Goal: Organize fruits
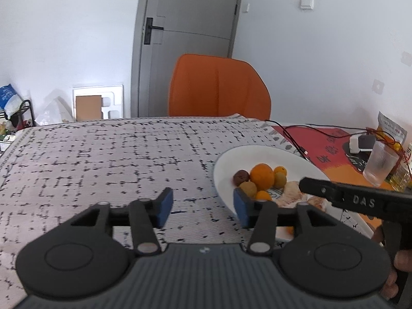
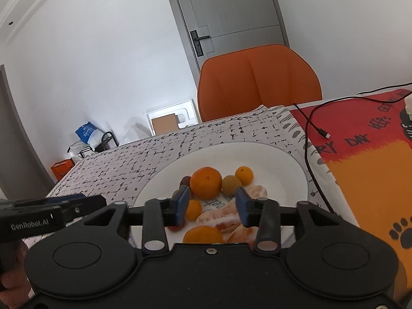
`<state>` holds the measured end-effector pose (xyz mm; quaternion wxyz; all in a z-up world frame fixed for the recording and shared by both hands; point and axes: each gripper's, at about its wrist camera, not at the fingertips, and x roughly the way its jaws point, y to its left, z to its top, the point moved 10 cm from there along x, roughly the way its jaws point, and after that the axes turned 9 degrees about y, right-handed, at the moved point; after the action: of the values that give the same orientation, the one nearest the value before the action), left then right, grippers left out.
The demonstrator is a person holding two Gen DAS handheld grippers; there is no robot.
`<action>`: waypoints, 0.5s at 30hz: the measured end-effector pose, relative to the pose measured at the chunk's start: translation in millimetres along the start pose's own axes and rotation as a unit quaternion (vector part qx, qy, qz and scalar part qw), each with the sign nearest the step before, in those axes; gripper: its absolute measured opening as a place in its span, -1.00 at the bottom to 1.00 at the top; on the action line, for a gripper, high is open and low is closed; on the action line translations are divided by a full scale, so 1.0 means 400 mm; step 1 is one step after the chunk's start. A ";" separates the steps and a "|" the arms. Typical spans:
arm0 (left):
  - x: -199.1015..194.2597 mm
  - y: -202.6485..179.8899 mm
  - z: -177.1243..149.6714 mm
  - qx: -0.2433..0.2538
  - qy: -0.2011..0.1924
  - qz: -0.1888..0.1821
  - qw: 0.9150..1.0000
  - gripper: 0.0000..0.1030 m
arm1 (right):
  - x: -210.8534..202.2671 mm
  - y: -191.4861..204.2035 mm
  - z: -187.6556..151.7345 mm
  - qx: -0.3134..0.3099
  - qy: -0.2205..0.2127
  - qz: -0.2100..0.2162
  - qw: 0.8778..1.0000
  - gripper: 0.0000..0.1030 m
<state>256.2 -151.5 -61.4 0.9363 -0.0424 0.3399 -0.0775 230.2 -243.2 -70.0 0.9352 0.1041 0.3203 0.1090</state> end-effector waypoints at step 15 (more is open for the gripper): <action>-0.129 0.075 -0.011 -0.019 -0.033 0.023 0.999 0.83 | -0.074 0.071 -0.027 -0.011 -0.007 -0.007 1.000 0.45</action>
<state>217.8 -113.2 -36.4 0.9474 -0.0553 0.3114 -0.0480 196.7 -222.8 -54.0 0.9394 0.0920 0.3129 0.1055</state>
